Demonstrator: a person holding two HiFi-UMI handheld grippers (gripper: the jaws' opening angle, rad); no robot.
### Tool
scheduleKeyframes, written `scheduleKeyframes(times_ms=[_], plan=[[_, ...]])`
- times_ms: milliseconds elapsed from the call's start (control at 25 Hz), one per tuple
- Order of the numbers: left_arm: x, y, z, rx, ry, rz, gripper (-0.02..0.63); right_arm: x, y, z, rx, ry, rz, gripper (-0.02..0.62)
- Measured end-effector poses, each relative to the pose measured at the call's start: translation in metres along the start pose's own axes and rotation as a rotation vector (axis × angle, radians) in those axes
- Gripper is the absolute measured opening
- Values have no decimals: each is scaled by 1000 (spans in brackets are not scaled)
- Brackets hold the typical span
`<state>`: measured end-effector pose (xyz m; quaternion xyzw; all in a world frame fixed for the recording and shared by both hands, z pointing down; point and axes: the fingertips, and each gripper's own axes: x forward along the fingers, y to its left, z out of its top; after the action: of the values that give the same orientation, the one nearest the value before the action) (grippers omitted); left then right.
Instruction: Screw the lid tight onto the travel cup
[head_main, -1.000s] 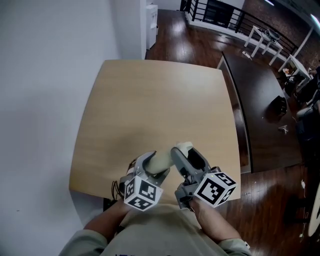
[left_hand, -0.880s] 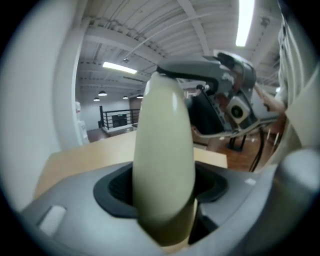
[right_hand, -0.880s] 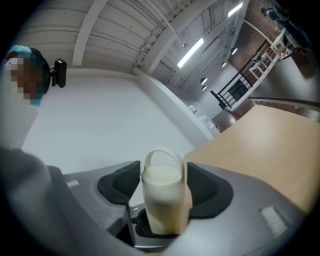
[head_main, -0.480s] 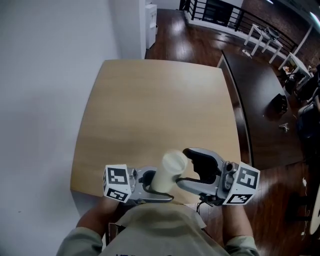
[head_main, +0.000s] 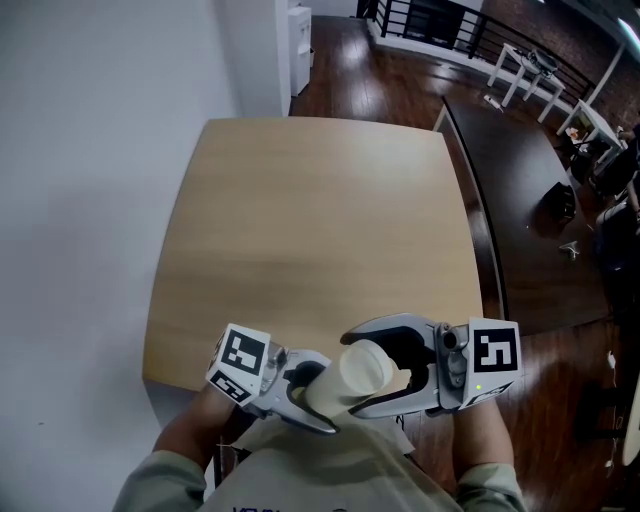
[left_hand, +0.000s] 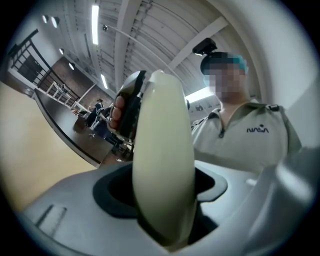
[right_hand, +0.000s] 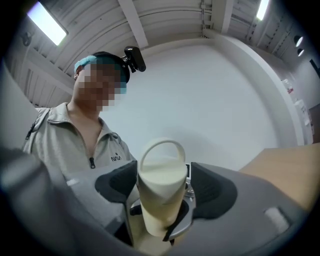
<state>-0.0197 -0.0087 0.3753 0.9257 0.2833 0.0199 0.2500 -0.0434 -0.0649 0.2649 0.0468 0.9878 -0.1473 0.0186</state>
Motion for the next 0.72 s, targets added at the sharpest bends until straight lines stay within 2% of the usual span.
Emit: scheduleKeyframes(times_ms=[160, 240, 400, 520, 720], plan=[[-1, -3, -3, -8, 14, -12, 313, 3, 0, 2, 6, -25, 10, 327], [-1, -1, -3, -7, 9, 0, 313, 1, 0, 2, -2, -29, 3, 295], [-3, 14, -2, 24, 16, 104, 313, -2, -10, 1, -10, -34, -70, 293], [-12, 37, -1, 89, 40, 272, 313, -9, -27, -4, -19, -40, -181, 293], [-37, 86, 9, 293, 104, 704, 313, -23, -62, -6, -54, -51, -448, 291]])
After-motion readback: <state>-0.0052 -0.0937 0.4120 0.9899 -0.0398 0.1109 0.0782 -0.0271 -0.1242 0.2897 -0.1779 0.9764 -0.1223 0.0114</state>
